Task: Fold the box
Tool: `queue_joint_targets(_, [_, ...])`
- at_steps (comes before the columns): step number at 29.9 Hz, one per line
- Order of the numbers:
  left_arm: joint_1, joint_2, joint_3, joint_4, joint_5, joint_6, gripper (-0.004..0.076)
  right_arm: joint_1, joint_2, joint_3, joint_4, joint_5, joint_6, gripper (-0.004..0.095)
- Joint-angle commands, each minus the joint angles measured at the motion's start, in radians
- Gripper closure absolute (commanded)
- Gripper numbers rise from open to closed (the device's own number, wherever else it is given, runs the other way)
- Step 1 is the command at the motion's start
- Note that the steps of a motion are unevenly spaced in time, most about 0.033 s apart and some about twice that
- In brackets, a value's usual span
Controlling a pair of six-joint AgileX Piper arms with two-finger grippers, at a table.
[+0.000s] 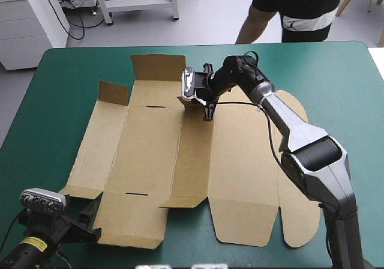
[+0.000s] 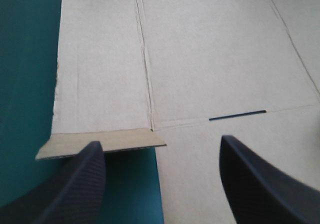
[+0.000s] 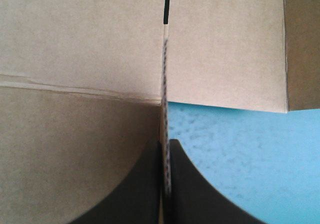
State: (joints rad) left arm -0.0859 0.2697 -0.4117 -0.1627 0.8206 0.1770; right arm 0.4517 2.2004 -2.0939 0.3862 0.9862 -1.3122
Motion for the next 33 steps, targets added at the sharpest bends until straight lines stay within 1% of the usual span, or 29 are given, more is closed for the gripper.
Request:
queue_joint_targets(1, [0.003, 0.021, -0.023, -0.016, -0.063, -0.008, 0.0260, -0.001, -0.069, -0.031, 0.021, -0.081, 0.010, 0.0879])
queue_joint_targets(4, [0.003, 0.021, -0.023, -0.016, -0.063, -0.008, 0.0260, -0.001, -0.069, -0.031, 0.025, -0.066, 0.010, 0.0796])
queue_joint_targets(9, [0.003, 0.021, -0.023, -0.016, -0.063, -0.008, 0.0260, -0.001, -0.069, -0.031, 0.025, -0.056, 0.016, 0.0613])
queue_joint_targets(12, [0.003, 0.021, -0.023, -0.016, -0.063, -0.008, 0.0259, -0.001, -0.069, -0.031, 0.025, -0.056, 0.036, 0.0523])
queue_joint_targets(15, [0.003, 0.021, -0.023, -0.016, -0.063, -0.008, 0.0259, -0.001, -0.079, -0.031, 0.025, -0.056, 0.097, 0.0464])
queue_joint_targets(22, [0.003, 0.021, -0.023, -0.016, -0.063, -0.008, 0.0259, -0.001, -0.144, -0.034, 0.018, -0.045, 0.207, 0.0398])
queue_joint_targets(25, [0.003, 0.021, -0.023, -0.016, -0.063, -0.008, 0.0259, -0.001, -0.186, -0.043, 0.017, -0.045, 0.304, 0.0339])
queue_joint_targets(27, [0.003, 0.021, -0.023, -0.016, -0.063, -0.008, 0.0259, -0.001, -0.213, -0.054, 0.004, -0.040, 0.413, 0.0278])
queue_joint_targets(29, [0.003, 0.021, -0.023, -0.016, -0.063, -0.008, 0.0259, -0.001, -0.222, -0.054, -0.032, -0.027, 0.522, 0.0232])
queue_joint_targets(30, [0.003, 0.021, -0.023, -0.016, -0.063, -0.008, 0.0259, -0.001, -0.224, -0.057, -0.061, -0.005, 0.579, 0.0222])
queue_joint_targets(33, [0.003, 0.021, -0.023, -0.016, -0.063, -0.008, 0.0259, -0.003, -0.224, -0.057, -0.131, 0.114, 0.737, 0.0222])
